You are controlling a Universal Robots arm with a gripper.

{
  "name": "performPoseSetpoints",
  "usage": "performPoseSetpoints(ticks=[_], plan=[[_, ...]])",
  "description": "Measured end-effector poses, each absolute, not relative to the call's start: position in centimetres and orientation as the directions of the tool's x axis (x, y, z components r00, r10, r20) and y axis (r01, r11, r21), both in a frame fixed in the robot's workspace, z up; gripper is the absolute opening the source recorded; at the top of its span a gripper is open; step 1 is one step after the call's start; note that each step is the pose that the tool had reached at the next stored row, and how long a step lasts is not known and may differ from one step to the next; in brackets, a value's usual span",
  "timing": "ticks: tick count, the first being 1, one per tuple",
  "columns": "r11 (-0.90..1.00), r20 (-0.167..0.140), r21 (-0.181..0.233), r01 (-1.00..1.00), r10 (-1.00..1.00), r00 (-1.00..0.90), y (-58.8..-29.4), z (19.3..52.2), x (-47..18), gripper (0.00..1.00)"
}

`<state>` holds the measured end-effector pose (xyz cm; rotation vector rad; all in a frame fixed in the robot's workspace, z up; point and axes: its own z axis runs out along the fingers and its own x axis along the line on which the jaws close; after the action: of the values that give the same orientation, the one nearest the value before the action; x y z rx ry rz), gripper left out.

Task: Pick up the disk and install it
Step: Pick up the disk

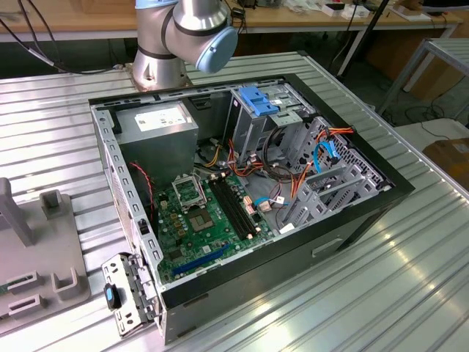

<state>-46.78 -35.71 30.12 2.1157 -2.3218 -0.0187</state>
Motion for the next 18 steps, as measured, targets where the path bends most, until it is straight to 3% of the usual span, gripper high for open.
performPoseSetpoints(ticks=[11, 13, 18], plan=[[0.093, -0.008, 0.009, -0.996, -0.996, -0.093, -35.71, 30.47, -46.78, 0.38], [0.093, -0.008, 0.009, -0.996, -0.996, -0.093, -35.72, 30.46, -46.78, 0.46], [0.093, -0.008, 0.009, -0.996, -0.996, -0.093, -35.71, 31.13, -46.78, 0.46]])
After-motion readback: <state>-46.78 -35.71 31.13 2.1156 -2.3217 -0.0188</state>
